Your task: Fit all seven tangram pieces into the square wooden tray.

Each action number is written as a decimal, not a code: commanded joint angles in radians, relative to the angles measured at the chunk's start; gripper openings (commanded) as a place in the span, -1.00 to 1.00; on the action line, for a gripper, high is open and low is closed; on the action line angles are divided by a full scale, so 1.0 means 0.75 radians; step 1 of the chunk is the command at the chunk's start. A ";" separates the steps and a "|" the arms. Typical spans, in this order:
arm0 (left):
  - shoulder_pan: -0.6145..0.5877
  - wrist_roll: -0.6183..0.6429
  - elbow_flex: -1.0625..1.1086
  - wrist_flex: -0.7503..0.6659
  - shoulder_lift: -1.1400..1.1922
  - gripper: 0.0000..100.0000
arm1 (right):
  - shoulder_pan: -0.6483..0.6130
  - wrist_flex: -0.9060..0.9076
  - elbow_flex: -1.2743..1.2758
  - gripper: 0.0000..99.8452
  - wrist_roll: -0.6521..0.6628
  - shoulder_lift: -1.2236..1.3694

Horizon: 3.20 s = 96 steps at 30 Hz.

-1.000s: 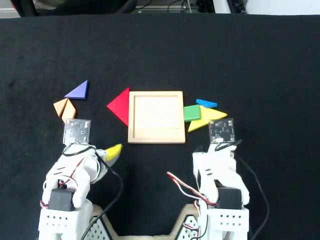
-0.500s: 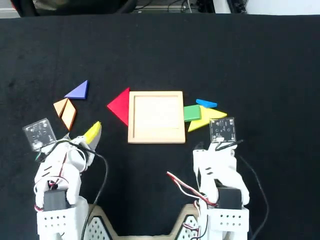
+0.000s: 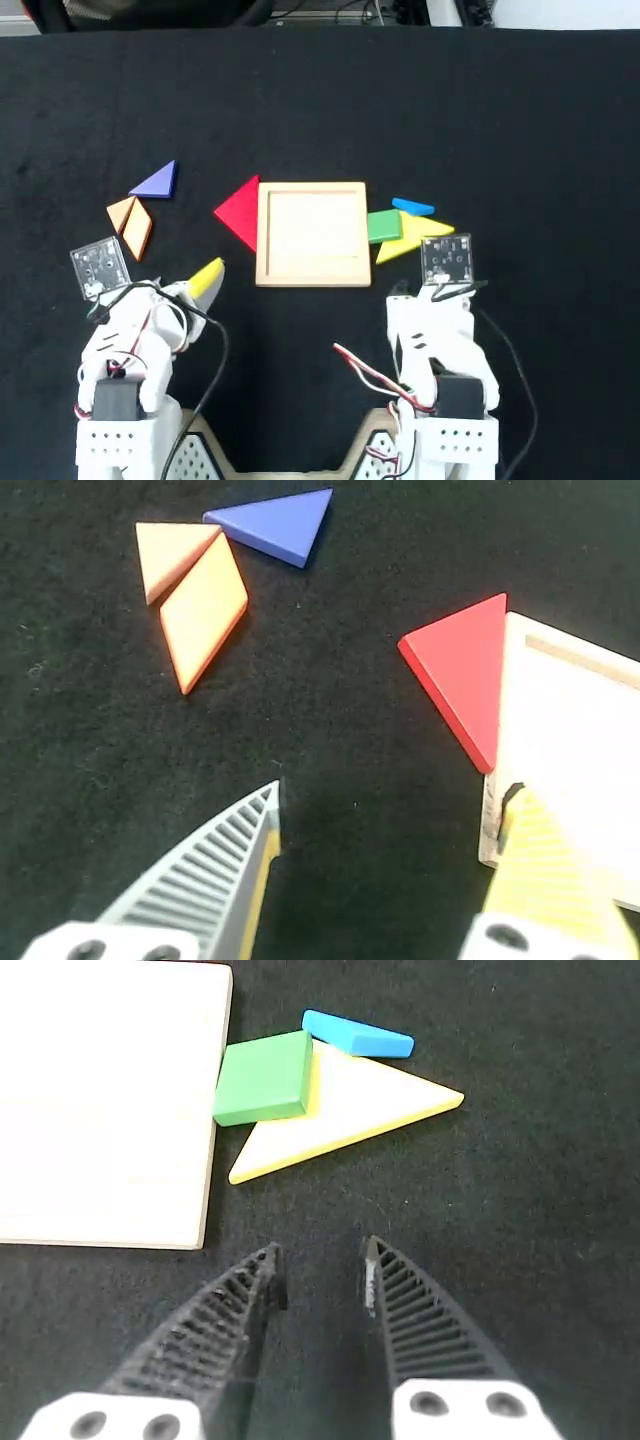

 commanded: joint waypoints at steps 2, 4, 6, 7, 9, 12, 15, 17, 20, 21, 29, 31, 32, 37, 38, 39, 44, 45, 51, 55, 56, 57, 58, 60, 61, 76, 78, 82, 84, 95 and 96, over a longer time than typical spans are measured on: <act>0.024 0.008 0.026 -0.002 -0.010 -0.32 | 0.008 0.051 -0.001 -0.73 0.000 -0.079; 0.015 0.008 0.026 -0.002 -0.012 -0.32 | 0.008 0.051 -0.001 -0.73 0.002 -0.079; -0.005 0.004 0.028 0.004 -0.012 -0.31 | 0.008 0.051 -0.001 -0.72 0.000 -0.079; -0.036 -0.010 0.028 0.008 -0.012 -0.31 | 0.008 0.051 -0.001 -0.72 0.000 -0.079; -0.109 -0.133 0.028 0.008 -0.012 -0.31 | 0.008 0.051 -0.001 -0.72 0.000 -0.079; -0.230 -0.391 0.028 0.010 -0.010 -0.32 | 0.008 0.051 -0.001 -0.72 0.000 -0.079; -0.261 -0.462 0.028 0.012 -0.010 -0.32 | 0.008 0.053 -0.001 -0.72 0.000 -0.079; -0.261 -0.462 0.028 0.012 -0.010 -0.32 | 0.008 0.055 -0.001 -0.72 0.002 -0.079; -0.261 -0.466 0.028 0.012 -0.010 -0.32 | 0.008 0.059 -0.001 -0.72 0.002 -0.079; -0.261 -0.466 0.028 0.012 -0.010 -0.32 | 0.008 0.059 -0.001 -0.72 0.004 -0.079; -0.259 -0.473 0.028 0.051 -0.010 -0.32 | 0.008 0.061 -0.001 -0.72 0.008 -0.077; -0.259 -0.473 0.028 0.051 -0.010 -0.32 | 0.008 0.061 -0.001 -0.72 0.008 -0.077; -0.259 -0.473 0.028 0.053 -0.010 -0.32 | 0.008 0.061 -0.001 -0.72 0.008 -0.077; -0.259 -0.473 0.028 0.053 -0.010 -0.32 | 0.008 0.061 -0.001 -0.72 0.008 -0.077; -0.259 -0.473 0.028 0.053 -0.010 -0.32 | 0.008 0.061 -0.001 -0.72 0.008 -0.077; -0.259 -0.473 0.028 0.055 -0.010 -0.32 | 0.008 0.061 -0.001 -0.72 0.008 -0.077; -0.259 -0.475 0.028 0.055 -0.010 -0.32 | 0.008 0.061 -0.001 -0.72 0.008 -0.077; -0.259 -0.475 0.028 0.055 -0.010 -0.32 | 0.008 0.061 -0.001 -0.72 0.008 -0.077; -0.259 -0.475 0.028 0.055 -0.010 -0.32 | 0.008 0.061 -0.001 -0.72 0.010 -0.075; -0.259 -0.475 0.028 0.055 -0.010 -0.32 | 0.008 0.061 -0.001 -0.72 0.010 -0.075; -0.259 -0.475 0.028 0.055 -0.010 -0.32 | 0.008 0.061 -0.001 -0.72 0.010 -0.075; -0.259 -0.475 0.028 0.055 -0.010 -0.32 | 0.008 0.061 -0.001 -0.72 0.010 -0.075; -0.259 -0.475 0.028 0.055 -0.010 -0.32 | 0.008 0.061 -0.001 -0.72 0.010 -0.075; -0.259 -0.475 0.028 0.055 -0.010 -0.32 | 0.008 0.061 -0.001 -0.72 0.010 -0.075; -0.259 -0.475 0.028 0.055 -0.010 -0.32 | 0.008 0.061 -0.001 -0.72 0.010 -0.075; -0.259 -0.475 0.028 0.055 -0.010 -0.32 | 0.008 0.061 -0.001 -0.72 0.010 -0.075; -0.259 -0.475 0.028 0.055 -0.010 -0.32 | 0.008 0.061 -0.001 -0.72 0.010 -0.075; -0.259 -0.475 0.028 0.055 -0.010 -0.32 | 0.008 0.061 -0.001 -0.72 0.010 -0.075; -0.259 -0.475 0.028 0.055 -0.010 -0.32 | 0.008 0.063 -0.001 -0.72 0.010 -0.075; -0.259 -0.475 0.028 0.055 -0.010 -0.32 | 0.008 0.063 -0.001 -0.72 0.010 -0.075; -0.259 -0.475 0.028 0.055 -0.010 -0.32 | 0.008 0.063 -0.001 -0.72 0.010 -0.075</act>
